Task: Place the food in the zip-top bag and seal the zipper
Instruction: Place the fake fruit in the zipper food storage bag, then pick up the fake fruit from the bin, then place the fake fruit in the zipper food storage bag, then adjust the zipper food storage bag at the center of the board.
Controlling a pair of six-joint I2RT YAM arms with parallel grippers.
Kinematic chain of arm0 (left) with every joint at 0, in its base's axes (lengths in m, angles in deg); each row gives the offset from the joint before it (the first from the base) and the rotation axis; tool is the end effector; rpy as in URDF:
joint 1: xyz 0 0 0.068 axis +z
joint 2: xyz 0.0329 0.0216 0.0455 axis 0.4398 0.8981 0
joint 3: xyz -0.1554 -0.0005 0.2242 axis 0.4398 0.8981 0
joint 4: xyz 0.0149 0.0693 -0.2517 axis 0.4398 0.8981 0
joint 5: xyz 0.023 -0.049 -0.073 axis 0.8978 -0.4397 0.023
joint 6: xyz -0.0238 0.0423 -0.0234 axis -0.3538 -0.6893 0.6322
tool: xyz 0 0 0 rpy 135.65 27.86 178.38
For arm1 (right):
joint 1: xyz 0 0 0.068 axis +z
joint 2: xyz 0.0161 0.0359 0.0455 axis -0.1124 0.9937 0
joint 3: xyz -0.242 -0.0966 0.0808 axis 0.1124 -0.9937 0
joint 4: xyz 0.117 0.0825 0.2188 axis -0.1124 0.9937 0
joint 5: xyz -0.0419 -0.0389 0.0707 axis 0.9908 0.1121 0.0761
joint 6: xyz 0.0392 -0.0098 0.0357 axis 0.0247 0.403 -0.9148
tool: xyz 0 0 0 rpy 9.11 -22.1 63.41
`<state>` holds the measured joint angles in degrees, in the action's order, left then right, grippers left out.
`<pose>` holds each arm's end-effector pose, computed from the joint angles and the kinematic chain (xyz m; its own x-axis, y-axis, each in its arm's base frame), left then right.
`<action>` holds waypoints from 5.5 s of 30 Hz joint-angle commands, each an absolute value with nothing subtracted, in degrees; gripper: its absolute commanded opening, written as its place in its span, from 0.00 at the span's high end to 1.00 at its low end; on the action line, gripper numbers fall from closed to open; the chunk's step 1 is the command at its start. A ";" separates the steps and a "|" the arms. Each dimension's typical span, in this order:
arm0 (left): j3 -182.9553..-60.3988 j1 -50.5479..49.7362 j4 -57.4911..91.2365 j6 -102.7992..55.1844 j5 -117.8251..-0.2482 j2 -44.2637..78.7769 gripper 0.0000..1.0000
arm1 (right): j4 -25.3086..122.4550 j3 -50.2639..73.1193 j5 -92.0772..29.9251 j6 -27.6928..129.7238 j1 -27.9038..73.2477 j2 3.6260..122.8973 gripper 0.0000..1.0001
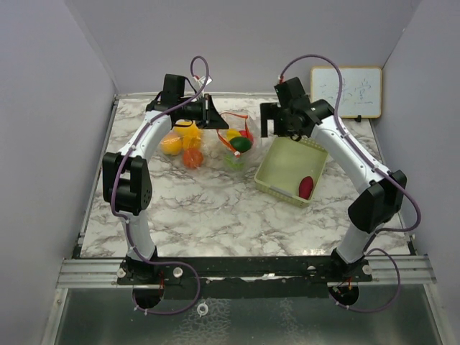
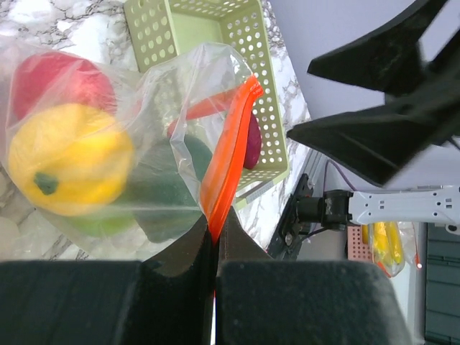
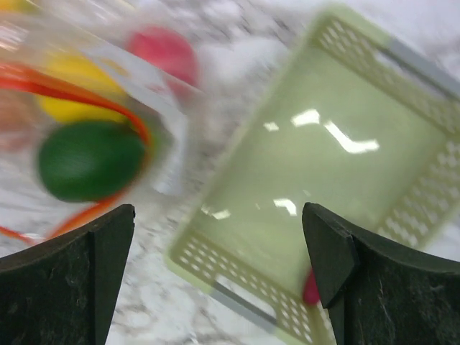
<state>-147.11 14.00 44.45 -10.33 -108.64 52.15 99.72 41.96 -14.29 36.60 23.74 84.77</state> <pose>0.4208 -0.1209 0.3085 -0.8704 -0.0440 -0.4904 0.4346 0.3997 -0.8071 0.3410 0.1919 0.3650 -0.7469 -0.0209 -0.6646 -0.1442 0.9808 0.1312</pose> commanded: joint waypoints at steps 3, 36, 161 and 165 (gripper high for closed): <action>-144.73 14.16 33.74 -3.76 -116.01 50.05 1.00 | 113.15 28.50 -6.62 32.90 21.21 77.54 0.00; -139.33 14.36 21.59 5.71 -119.07 50.83 1.00 | 98.51 10.56 -11.12 31.51 15.67 89.16 0.89; -152.16 17.94 44.39 -11.41 -115.39 53.91 1.00 | 75.61 31.58 -63.94 48.16 29.60 82.81 0.48; -152.00 17.92 43.82 -10.89 -115.63 53.83 1.00 | 74.40 34.14 -62.03 48.05 31.07 86.83 0.44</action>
